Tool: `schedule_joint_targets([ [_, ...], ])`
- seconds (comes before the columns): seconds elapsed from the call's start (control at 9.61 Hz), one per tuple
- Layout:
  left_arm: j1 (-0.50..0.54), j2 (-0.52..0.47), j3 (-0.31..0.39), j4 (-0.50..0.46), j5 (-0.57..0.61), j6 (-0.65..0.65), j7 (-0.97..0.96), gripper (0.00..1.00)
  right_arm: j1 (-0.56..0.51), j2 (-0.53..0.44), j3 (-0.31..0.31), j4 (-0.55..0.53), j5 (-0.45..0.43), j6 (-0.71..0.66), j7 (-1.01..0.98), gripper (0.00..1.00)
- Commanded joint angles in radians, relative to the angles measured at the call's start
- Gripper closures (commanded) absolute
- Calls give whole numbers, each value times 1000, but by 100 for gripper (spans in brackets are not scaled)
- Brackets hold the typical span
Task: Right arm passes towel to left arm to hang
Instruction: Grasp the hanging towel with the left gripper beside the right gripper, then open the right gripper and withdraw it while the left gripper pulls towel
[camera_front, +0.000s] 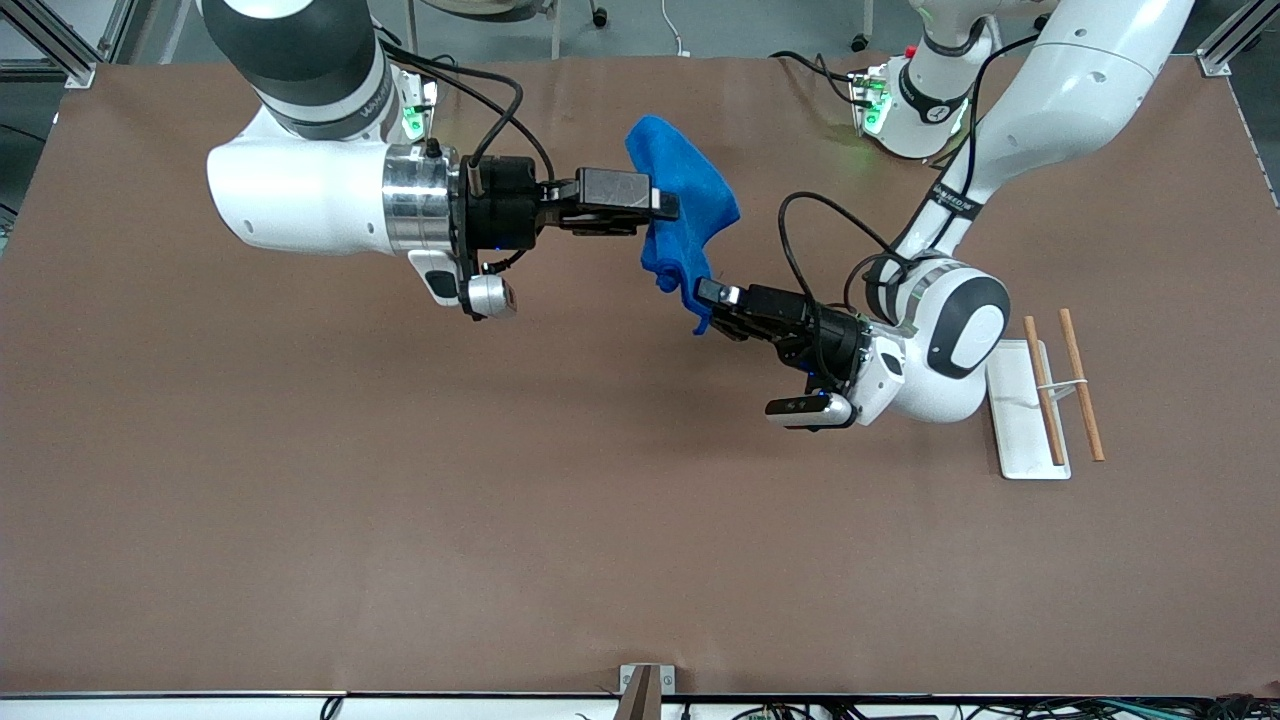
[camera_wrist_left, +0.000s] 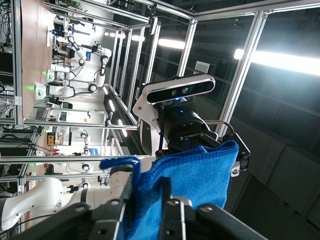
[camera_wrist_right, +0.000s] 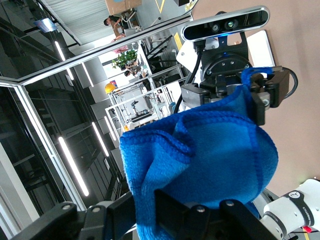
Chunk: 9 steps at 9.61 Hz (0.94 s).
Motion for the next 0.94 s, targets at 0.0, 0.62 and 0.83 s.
schedule_joint_targets([
  [0.0,3,14,0,-11,3,4,20,98,6,6,-8,6,21,6,-24,100],
  [0.62,-9,-6,9,55,16,210,-81,100,-58,0,-19,-7,-240,6,-12,0],
  [0.83,0,-30,9,70,154,304,-161,100,-116,-32,-43,-38,-356,-4,-7,0],
])
